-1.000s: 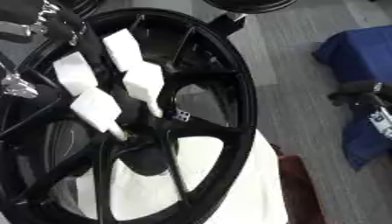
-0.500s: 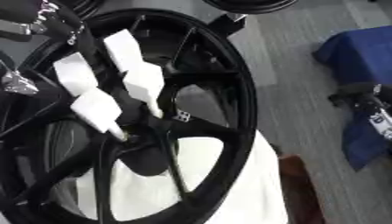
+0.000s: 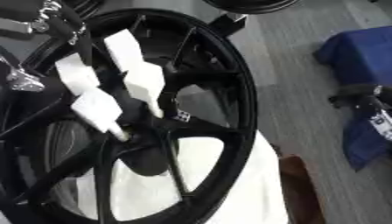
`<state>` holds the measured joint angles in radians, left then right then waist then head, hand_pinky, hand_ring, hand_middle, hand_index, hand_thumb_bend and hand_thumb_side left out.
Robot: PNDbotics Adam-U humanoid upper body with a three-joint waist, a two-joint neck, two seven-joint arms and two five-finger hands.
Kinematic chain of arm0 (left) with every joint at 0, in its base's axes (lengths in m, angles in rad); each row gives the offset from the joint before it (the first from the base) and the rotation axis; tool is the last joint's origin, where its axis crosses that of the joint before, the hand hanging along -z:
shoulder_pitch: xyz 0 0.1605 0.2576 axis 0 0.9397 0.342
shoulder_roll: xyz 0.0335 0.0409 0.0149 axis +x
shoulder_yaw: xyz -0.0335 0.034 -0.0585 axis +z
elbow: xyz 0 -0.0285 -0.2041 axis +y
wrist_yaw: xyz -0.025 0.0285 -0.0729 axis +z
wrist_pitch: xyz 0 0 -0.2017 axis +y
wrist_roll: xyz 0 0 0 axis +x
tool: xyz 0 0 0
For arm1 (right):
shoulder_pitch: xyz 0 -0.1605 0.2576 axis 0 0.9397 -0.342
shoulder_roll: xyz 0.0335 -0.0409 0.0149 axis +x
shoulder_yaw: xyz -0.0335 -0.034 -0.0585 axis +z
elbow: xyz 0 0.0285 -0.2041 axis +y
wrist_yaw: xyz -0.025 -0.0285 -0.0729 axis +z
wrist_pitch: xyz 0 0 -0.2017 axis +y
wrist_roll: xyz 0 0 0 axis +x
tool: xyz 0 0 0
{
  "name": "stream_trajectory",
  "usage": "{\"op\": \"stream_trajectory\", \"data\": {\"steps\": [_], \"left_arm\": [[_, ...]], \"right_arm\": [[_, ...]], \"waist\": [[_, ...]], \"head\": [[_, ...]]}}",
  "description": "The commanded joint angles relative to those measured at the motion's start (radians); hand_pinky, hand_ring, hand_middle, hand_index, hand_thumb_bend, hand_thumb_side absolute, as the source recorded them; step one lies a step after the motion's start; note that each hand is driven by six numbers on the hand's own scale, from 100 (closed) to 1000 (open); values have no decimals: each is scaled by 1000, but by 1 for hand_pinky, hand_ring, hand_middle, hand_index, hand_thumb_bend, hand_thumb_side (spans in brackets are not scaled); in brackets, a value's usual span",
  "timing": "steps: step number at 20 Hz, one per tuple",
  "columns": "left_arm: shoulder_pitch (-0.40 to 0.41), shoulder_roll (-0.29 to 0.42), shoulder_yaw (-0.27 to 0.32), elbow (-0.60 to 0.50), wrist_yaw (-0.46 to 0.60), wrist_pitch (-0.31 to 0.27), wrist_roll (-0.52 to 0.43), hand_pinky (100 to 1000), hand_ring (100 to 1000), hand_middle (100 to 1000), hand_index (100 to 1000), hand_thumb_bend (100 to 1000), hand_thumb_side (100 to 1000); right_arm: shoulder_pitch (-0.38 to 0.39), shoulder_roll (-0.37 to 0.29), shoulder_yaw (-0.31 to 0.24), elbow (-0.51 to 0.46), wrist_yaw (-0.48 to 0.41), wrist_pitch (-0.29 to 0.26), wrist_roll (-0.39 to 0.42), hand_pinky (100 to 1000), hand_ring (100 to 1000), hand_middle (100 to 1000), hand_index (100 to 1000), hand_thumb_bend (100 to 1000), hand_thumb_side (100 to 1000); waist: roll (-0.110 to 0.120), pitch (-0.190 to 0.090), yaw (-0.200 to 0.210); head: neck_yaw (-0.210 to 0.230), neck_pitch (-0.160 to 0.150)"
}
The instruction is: Pull the pin out of the wheel hub.
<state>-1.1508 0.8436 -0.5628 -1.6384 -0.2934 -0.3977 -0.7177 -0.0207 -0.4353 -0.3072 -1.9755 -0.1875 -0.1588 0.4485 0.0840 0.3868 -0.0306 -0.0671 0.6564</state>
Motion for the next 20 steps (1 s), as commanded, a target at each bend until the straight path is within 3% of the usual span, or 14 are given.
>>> {"op": "stream_trajectory", "data": {"steps": [1, 9, 12, 20], "left_arm": [[-14, 19, 15, -5, 5, -189, -189, 808, 737, 612, 697, 321, 111], [-13, 17, 9, 0, -13, -195, -189, 797, 705, 557, 663, 318, 111], [-10, 17, 9, 2, -12, -193, -189, 806, 737, 641, 748, 377, 104], [-4, 14, -1, 14, -30, -190, -189, 808, 747, 684, 789, 410, 103]], "right_arm": [[-1, -12, -3, -24, 2, -2, 1, 941, 773, 586, 756, 100, 696], [0, -11, -4, -24, 4, -2, 2, 942, 773, 586, 756, 100, 698], [0, -11, -3, -24, 6, -3, 3, 942, 773, 586, 756, 100, 699], [0, -8, -3, -24, 7, -6, 4, 942, 774, 586, 756, 100, 698]], "waist": [[-6, -18, -2], [-5, -16, -5], [-5, -15, -4], [-9, -12, -5]], "head": [[1, -13], [0, -16], [0, -16], [2, -20]]}}
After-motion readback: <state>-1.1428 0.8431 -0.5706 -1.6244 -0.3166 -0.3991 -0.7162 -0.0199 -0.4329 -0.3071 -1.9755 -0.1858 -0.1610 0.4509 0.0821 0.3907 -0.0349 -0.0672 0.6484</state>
